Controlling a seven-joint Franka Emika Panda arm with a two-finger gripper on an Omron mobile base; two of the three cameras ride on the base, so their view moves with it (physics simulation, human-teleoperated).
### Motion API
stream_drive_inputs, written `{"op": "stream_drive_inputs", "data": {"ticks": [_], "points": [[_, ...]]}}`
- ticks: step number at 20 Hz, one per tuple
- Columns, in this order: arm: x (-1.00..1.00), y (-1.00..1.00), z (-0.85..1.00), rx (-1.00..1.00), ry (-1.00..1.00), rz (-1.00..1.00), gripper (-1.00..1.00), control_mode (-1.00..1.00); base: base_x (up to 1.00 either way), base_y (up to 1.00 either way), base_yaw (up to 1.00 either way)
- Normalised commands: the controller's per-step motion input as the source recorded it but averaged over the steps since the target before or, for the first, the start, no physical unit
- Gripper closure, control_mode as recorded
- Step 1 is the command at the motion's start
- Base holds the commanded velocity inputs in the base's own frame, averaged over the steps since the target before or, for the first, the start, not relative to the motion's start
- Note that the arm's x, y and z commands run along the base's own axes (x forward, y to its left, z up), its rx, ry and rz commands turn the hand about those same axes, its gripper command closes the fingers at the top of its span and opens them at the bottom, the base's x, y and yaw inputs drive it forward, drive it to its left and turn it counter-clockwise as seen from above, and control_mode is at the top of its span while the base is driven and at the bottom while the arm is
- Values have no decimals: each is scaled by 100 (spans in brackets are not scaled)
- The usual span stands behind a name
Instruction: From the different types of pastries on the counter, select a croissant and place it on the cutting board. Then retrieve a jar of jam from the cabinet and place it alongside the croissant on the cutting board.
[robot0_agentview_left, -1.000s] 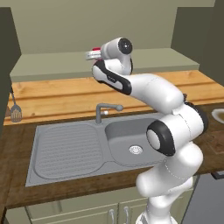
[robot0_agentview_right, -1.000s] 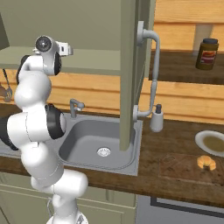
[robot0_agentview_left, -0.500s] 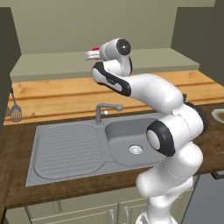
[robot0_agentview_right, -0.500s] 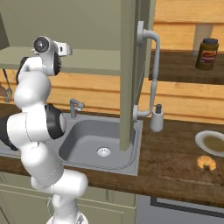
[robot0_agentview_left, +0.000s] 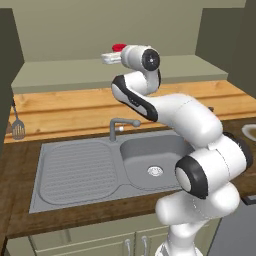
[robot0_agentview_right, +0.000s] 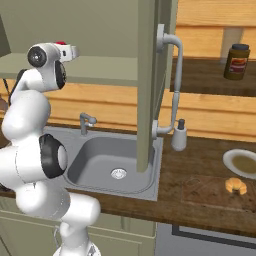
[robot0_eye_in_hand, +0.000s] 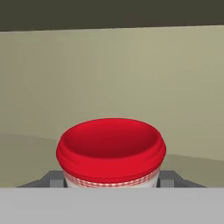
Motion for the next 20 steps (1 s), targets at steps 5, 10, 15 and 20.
{"op": "stream_drive_inputs", "data": {"ticks": [5,10,15,20], "points": [[-64,-17,20,0,-17,-1,100,-100,0,0,0],[0,0,0,0,0,0,100,100,0,0,0],[0,0,0,0,0,0,100,100,-28,-2,0],[0,0,0,0,0,0,100,100,-100,-38,-5]]}}
